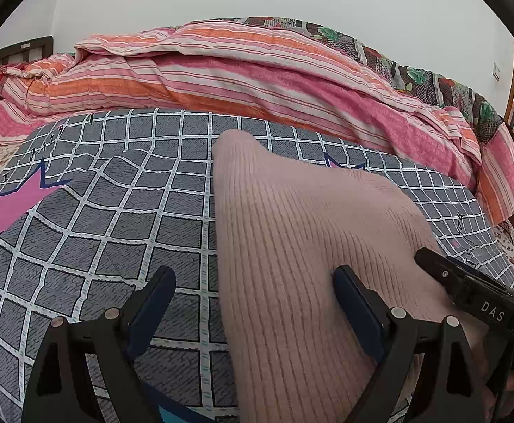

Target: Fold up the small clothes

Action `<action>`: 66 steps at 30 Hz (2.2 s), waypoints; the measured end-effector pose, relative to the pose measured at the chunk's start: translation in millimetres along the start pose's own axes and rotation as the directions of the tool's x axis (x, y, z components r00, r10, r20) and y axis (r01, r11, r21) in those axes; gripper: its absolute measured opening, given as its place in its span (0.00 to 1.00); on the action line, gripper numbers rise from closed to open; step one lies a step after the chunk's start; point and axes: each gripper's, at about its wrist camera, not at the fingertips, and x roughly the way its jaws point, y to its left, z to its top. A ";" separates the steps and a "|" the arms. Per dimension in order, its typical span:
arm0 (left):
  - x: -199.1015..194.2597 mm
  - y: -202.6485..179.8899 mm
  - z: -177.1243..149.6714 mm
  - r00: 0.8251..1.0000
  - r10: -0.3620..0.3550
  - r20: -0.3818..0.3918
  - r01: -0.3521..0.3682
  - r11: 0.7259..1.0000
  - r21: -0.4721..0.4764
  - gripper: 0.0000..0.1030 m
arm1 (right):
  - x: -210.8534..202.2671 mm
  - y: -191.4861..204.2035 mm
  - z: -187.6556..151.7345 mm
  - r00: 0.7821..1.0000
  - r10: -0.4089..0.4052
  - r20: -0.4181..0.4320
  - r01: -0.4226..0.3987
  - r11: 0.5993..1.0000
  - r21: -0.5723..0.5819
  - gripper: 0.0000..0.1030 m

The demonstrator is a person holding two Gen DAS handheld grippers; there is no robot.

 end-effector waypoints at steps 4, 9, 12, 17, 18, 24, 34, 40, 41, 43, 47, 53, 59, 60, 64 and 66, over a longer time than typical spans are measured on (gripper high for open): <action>-0.1 0.0 0.1 1.000 0.001 0.001 -0.001 1.000 0.001 0.89 | 0.2 -0.2 -0.1 1.000 0.001 -0.001 -0.001 1.000 0.002 0.79; -7.7 0.7 1.1 0.999 -0.015 0.046 0.015 1.000 -0.010 0.88 | 0.3 -0.5 -0.3 1.000 0.001 0.000 -0.001 1.000 0.002 0.79; -18.1 -0.3 3.3 0.994 -0.015 0.108 0.015 1.000 -0.002 0.87 | 0.7 0.5 0.0 1.000 -0.003 0.002 0.003 1.000 -0.002 0.79; -23.8 1.6 9.4 0.992 -0.018 0.127 0.018 1.000 0.003 0.86 | -1.8 3.3 -0.8 1.000 -0.015 0.010 0.015 1.000 -0.015 0.79; -24.1 2.5 10.1 0.992 -0.018 0.121 0.019 1.000 -0.001 0.86 | -2.9 4.1 -0.7 1.000 -0.019 0.011 0.019 1.000 -0.019 0.79; -29.7 7.3 22.2 0.993 -0.013 0.121 0.014 1.000 -0.010 0.82 | -18.2 14.5 6.5 0.998 -0.043 0.047 0.047 0.995 -0.092 0.74; 15.6 -11.0 54.6 0.998 -0.018 -0.060 0.023 0.996 0.086 0.36 | -7.9 -1.0 27.1 0.999 0.042 0.012 -0.042 0.999 -0.030 0.39; 23.6 -22.9 29.0 0.997 0.069 -0.026 -0.063 0.980 0.187 0.36 | 3.0 1.8 22.2 0.999 0.011 -0.032 -0.013 0.999 -0.047 0.39; 23.3 -23.1 28.5 0.997 0.071 -0.023 -0.066 0.980 0.190 0.36 | 5.4 3.1 21.4 0.999 -0.007 -0.034 0.005 0.999 -0.054 0.39; 23.9 -22.8 27.2 0.997 0.068 -0.026 -0.062 0.980 0.188 0.36 | 9.3 3.4 20.3 0.999 -0.026 -0.043 0.024 0.998 -0.056 0.39; 23.4 -19.7 27.7 0.998 0.054 -0.027 -0.048 0.983 0.176 0.36 | 11.8 -2.1 19.4 0.998 -0.014 -0.055 0.013 0.999 -0.031 0.39; 26.1 -18.7 29.1 0.998 0.053 -0.020 -0.049 0.984 0.169 0.36 | -7.1 0.3 23.7 1.000 -0.015 0.004 0.015 1.000 -0.021 0.42; 27.8 -20.0 29.7 0.998 0.054 -0.024 -0.049 0.984 0.172 0.36 | -3.5 3.6 24.5 0.999 0.039 0.000 -0.039 0.999 0.017 0.43; 27.8 -20.3 29.4 0.998 0.054 -0.024 -0.049 0.984 0.174 0.36 | 0.0 5.3 23.2 1.000 0.026 -0.010 -0.026 1.000 0.006 0.43; 28.2 -20.8 28.8 0.998 0.052 -0.023 -0.047 0.983 0.178 0.36 | 8.3 6.5 19.8 0.999 -0.007 -0.037 0.007 1.000 -0.007 0.46; 28.8 -21.0 28.6 0.998 0.051 -0.021 -0.047 0.982 0.181 0.36 | 11.2 5.6 18.0 0.999 -0.032 -0.043 0.031 0.999 -0.005 0.49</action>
